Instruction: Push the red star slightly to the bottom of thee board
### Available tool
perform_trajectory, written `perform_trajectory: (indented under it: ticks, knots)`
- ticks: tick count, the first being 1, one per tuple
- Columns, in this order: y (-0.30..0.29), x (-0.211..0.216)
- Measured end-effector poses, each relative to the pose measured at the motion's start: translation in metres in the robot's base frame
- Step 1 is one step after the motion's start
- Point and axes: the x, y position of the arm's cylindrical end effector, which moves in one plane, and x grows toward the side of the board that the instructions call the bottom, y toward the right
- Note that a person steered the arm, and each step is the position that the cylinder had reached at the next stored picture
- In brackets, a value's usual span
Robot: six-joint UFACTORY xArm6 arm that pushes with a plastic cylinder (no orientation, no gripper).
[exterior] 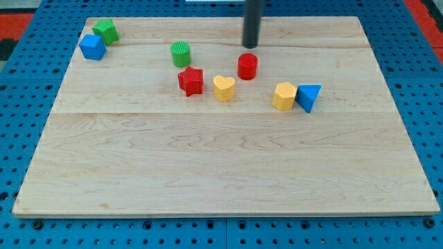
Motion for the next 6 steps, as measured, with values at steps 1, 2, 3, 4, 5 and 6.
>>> perform_trajectory:
  ticks: [1,2,3,4,5,6]
  knots:
    - [-0.078,0.004]
    - [-0.12,0.029]
    - [-0.174,0.033]
    - [-0.201,0.035]
    - [-0.142,0.035]
    - [-0.103,0.056]
